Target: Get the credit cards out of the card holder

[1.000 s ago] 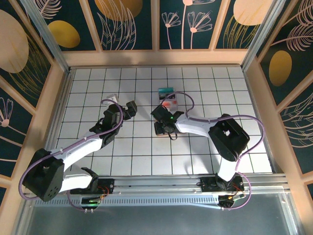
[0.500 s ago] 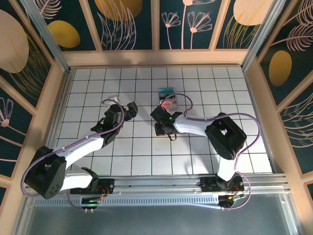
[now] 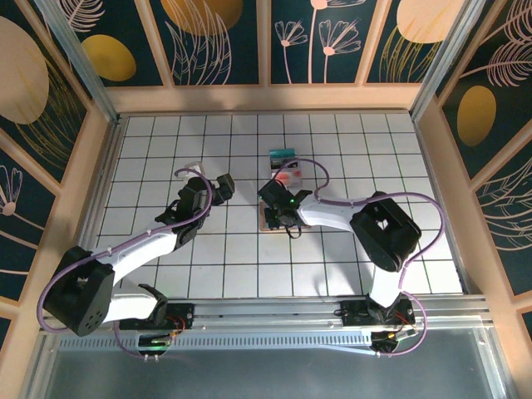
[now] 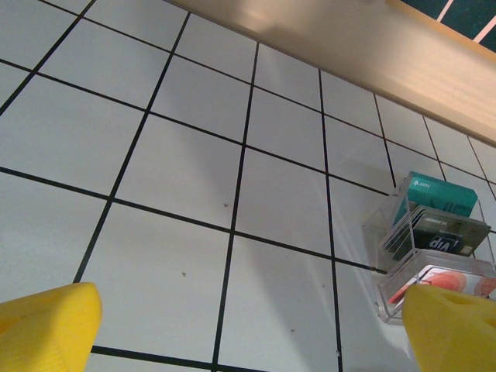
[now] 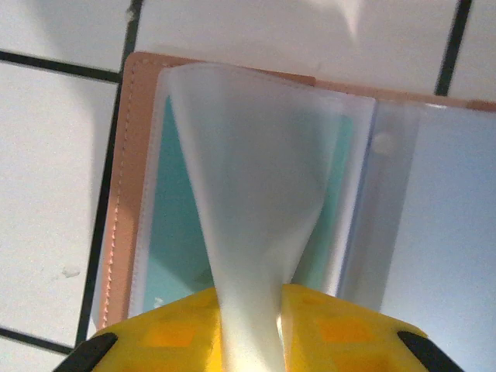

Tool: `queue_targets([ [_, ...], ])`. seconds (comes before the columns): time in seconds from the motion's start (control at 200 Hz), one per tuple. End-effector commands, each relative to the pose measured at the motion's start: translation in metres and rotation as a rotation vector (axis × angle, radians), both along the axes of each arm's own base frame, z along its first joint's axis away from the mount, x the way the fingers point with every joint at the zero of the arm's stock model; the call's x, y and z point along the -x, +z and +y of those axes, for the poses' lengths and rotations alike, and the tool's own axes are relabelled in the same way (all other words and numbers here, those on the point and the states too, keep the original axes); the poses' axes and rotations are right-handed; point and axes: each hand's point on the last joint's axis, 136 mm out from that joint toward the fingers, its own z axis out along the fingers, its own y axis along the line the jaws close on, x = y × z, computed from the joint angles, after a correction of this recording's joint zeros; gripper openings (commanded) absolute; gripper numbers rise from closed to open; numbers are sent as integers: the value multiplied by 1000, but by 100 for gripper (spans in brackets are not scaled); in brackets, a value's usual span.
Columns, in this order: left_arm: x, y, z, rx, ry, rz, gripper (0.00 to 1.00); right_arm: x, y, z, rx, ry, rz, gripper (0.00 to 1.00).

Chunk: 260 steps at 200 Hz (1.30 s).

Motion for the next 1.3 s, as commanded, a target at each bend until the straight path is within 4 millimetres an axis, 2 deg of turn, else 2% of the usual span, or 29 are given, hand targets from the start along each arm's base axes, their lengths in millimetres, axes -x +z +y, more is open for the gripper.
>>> queue_targets([
  [0.0,-5,10,0,17,6,-19,99,6,13,7,-61,30,-1,21],
  [0.115,-4,10,1,15,10,-20,99,3,23,3,-60,20,-30,19],
  [0.21,-5,10,1,15,10,-22,99,-1,27,-6,-26,-6,-59,23],
  [0.41,-6,12,-1,18,4,-27,99,-5,22,-21,49,-45,-70,30],
  [0.736,-7,13,-1,5,-1,-28,99,-10,22,-39,71,-114,-78,32],
  [1.296,-8,9,-10,-10,-45,-9,99,-14,-8,-77,68,-184,-8,33],
])
